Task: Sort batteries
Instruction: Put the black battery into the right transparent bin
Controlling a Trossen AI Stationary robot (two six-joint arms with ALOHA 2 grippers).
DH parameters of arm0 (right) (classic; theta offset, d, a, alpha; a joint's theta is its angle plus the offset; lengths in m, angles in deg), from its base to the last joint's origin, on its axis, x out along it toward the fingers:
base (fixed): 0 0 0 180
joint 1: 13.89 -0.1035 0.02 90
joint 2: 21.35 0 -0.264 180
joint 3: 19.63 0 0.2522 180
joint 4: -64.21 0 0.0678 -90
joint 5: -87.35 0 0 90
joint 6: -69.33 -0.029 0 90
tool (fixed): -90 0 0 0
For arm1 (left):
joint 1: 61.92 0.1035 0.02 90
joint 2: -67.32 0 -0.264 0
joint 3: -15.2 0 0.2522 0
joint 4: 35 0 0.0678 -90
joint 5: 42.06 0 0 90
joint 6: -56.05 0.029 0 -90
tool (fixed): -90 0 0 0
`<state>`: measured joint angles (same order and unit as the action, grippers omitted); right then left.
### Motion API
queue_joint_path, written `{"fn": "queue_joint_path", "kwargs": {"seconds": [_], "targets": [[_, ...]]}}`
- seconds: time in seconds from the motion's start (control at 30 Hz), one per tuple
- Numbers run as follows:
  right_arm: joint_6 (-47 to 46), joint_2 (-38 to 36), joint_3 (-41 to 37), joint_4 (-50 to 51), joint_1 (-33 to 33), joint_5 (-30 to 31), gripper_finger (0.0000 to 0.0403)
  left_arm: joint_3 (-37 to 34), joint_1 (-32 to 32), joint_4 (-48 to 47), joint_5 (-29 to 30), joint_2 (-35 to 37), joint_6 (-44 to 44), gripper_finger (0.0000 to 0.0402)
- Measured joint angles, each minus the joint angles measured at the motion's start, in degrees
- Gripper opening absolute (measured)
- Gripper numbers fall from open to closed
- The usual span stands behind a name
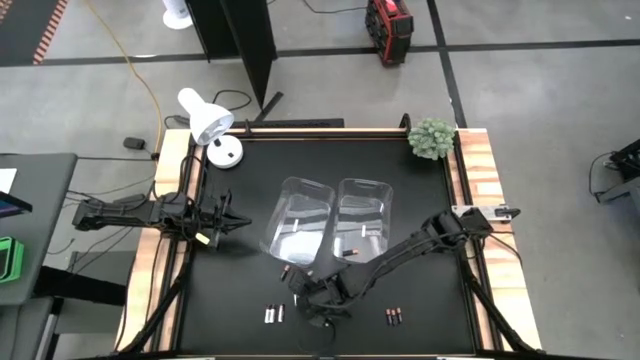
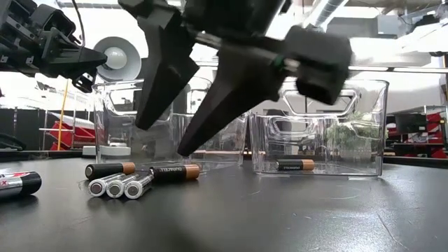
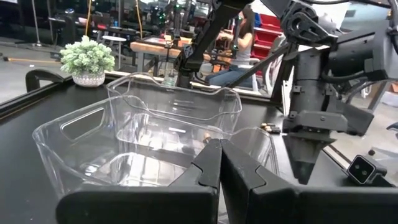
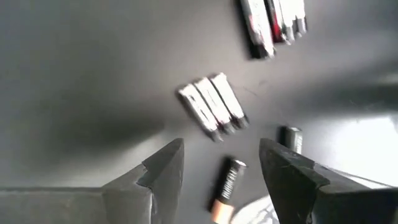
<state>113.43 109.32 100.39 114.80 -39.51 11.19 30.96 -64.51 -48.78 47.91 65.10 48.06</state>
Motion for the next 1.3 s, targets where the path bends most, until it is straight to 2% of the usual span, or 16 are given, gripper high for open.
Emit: {"fn": "queue_joint_path", "kwargs": {"seconds": [0.23, 0.37, 0.53, 0.63, 0.73, 0.97, 1.1, 1.2, 1.3], "targets": [[-0.2, 0.0, 0.0, -1.1, 0.8, 1.9, 0.0224, 0.0, 0.0, -0.9, 0.0, 0.0, -3.1, 0.0000], [-0.2, -0.1, 0.8, -2.5, -1.2, 10.4, 0.0224, 0.1, -1.1, -1.7, -0.6, 0.0, -8.0, 0.0000], [-1.0, -0.2, 5.8, -2.5, -4.3, 23.0, 0.0224, 0.0, -7.0, -0.8, -0.8, -1.5, -11.7, 0.0000], [-2.1, -0.2, 9.8, -0.3, -5.8, 30.0, 0.0224, 0.2, -11.1, 2.1, 0.2, -3.7, -12.1, 0.0000], [-6.2, -0.7, 13.7, 5.4, -6.3, 35.3, 0.0224, 3.8, -15.5, 5.0, 1.8, -7.1, -10.8, 0.0000], [-22.5, -5.2, 15.5, 17.0, -5.7, 36.5, 0.0223, 16.9, -25.6, 6.9, 11.2, -22.8, 1.5, 0.0000], [-28.9, -7.5, 15.5, 20.3, -5.7, 35.2, 0.0223, 25.9, -28.6, 6.2, 13.5, -34.5, 7.0, 0.0000], [-33.2, -9.2, 15.0, 22.8, -5.7, 34.3, 0.0223, 31.6, -30.7, 3.0, 17.0, -43.4, 7.7, 0.0005], [-37.5, -10.9, 13.7, 25.2, -6.1, 34.2, 0.0223, 36.3, -33.3, -1.1, 21.1, -52.0, 5.1, 0.0031]]}}
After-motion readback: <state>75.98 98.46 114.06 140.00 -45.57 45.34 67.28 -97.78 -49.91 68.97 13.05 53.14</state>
